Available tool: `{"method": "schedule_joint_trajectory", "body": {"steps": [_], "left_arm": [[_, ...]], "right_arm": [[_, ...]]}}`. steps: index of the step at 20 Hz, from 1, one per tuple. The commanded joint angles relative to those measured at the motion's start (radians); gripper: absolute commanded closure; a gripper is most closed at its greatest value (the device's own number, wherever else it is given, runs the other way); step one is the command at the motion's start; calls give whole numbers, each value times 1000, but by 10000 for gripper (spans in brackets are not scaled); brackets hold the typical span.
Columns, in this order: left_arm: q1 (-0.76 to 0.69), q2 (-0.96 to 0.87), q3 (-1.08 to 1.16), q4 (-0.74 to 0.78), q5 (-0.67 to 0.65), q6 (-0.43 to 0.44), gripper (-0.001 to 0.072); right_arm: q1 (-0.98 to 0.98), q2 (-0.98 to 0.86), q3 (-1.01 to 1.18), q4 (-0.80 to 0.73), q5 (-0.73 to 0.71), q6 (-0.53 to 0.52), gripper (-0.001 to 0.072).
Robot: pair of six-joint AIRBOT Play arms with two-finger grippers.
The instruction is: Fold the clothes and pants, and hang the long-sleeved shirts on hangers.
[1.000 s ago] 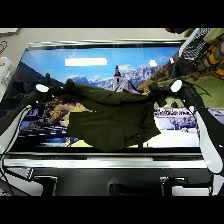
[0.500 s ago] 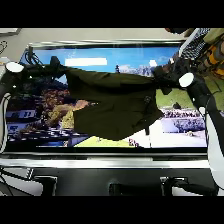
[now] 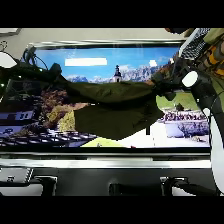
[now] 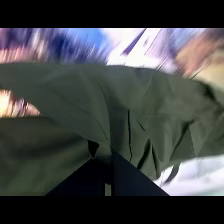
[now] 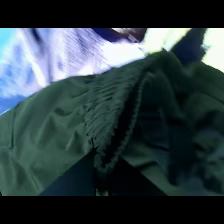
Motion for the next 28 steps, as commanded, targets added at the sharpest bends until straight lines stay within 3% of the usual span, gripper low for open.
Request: {"method": "schedule_joint_trajectory", "body": {"steps": [1,4,11,21,28], "left_arm": [[-74,75,-79,65,-87,-105,696],[-130,134,-151,123,-101,-177,696],[-248,247,-353,248,-158,-213,696],[-352,232,-669,309,141,-291,695],[-359,219,-682,309,65,-325,695]], "right_arm": [[0,1,1,-90,130,8,675],[-2,1,1,-163,201,24,675],[-2,-1,-1,-181,312,15,675],[-2,-60,-135,-216,351,-51,674],[-2,-66,-166,-241,351,-32,674]]}}
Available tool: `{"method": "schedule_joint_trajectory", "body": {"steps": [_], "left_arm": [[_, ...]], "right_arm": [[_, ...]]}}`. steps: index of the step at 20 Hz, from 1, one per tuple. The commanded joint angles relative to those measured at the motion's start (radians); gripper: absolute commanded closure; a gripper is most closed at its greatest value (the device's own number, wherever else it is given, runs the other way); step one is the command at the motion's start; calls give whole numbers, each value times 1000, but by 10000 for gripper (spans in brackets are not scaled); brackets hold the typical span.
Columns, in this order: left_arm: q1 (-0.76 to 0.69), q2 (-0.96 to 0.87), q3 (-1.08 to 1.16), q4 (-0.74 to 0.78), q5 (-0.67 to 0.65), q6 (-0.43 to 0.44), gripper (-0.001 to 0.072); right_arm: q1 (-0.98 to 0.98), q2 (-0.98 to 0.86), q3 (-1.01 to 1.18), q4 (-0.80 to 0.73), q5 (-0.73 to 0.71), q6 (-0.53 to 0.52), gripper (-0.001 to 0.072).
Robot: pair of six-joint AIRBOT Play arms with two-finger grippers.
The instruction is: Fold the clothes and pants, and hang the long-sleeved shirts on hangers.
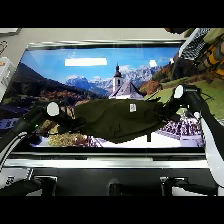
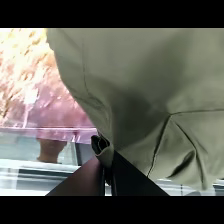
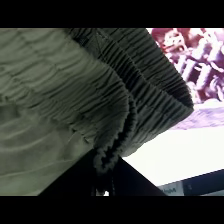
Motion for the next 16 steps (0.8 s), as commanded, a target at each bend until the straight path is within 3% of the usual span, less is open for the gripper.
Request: {"method": "schedule_joint_trajectory", "body": {"steps": [1,11,16], "left_arm": [[-13,-3,-8,1,-43,-19,695],[-49,-2,-8,-29,-161,5,695],[-79,-32,-9,-29,-153,5,690]], "right_arm": [[0,-8,-9,-10,6,9,674],[0,-21,-9,-32,40,24,674],[0,-21,-9,-46,41,24,669]]}}
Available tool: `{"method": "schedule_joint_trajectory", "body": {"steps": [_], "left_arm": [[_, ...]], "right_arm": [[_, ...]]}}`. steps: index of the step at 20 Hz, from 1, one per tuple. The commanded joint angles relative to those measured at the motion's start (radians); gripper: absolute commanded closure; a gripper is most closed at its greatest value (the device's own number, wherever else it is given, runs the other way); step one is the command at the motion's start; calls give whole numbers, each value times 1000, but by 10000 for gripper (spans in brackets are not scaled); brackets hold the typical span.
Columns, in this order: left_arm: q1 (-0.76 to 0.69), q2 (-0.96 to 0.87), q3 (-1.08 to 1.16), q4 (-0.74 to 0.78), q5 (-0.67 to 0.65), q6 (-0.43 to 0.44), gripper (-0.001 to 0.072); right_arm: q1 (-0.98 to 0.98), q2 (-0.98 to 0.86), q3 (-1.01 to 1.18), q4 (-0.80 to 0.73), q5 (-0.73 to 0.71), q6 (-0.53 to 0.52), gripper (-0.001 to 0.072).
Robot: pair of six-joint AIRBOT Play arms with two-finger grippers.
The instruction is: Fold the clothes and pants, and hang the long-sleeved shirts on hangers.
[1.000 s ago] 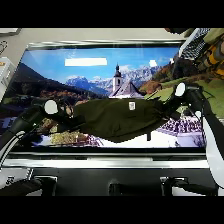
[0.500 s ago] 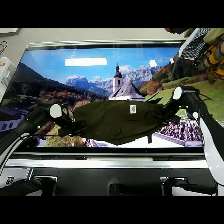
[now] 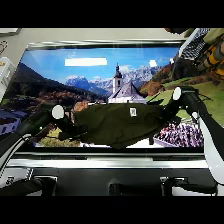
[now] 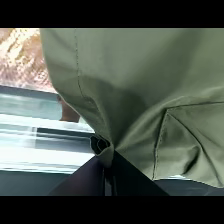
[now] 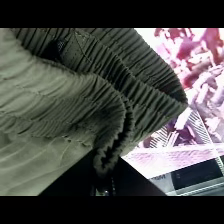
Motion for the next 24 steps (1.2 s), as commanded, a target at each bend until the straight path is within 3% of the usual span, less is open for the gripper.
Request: {"method": "schedule_joint_trajectory", "body": {"steps": [1,2,3,4,5,6,8,10,13,18,22,24], "left_arm": [[-23,-29,-1,-3,-9,5,602],[-31,-42,-1,-3,-8,21,376],[-33,-49,-1,-2,-9,45,196],[-32,-48,0,-2,-9,61,145],[-27,-43,2,-2,-10,83,145],[-19,-35,5,-1,-10,103,145],[14,-4,14,-1,-10,130,145],[61,38,19,-2,-10,168,145],[137,99,20,-3,-10,294,145],[219,136,20,-52,-10,433,145],[222,135,19,-52,-9,432,145],[222,135,19,-52,-8,432,145]], "right_arm": [[0,0,0,-12,6,0,594],[0,0,0,-16,16,0,486],[-1,1,7,-38,42,-7,406],[-1,4,23,-81,77,-18,300],[-1,15,43,-140,111,-19,231],[-7,34,74,-208,134,-26,215],[-72,65,155,-183,143,-37,47],[-192,59,232,49,126,-138,37],[-367,9,247,457,111,-433,19],[-476,-154,247,502,316,-676,17],[-457,-229,247,584,235,-793,14],[-457,-265,247,585,245,-798,14]]}}
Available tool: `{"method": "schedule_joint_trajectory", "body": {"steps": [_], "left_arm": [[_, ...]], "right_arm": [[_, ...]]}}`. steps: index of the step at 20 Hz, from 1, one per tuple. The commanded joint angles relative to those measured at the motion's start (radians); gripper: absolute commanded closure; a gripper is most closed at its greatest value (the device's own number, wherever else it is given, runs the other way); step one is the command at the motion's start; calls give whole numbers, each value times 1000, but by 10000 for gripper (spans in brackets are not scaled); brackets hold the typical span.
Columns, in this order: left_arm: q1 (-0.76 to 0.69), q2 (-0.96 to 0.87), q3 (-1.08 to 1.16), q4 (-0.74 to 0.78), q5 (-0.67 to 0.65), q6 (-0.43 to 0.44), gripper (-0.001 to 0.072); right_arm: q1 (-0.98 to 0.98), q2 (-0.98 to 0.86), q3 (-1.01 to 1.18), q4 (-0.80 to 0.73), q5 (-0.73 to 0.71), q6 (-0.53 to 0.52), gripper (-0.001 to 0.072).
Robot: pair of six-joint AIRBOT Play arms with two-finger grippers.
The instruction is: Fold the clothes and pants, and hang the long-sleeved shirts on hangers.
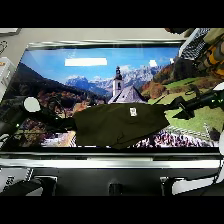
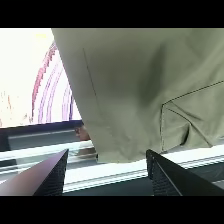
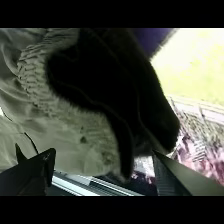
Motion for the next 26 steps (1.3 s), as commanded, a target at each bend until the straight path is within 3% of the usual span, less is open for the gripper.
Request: {"method": "schedule_joint_trajectory", "body": {"steps": [1,15,23,26], "left_arm": [[7,3,1,-6,3,18,145],[7,2,0,-6,46,18,145],[7,-2,0,-6,47,18,149],[7,-2,1,-6,64,17,154]], "right_arm": [[-2,-65,1,47,5,-85,14],[35,-148,-1,11,-70,-180,15],[105,-174,-9,-6,-50,-135,17],[121,-174,-10,-6,-49,-131,88]]}}
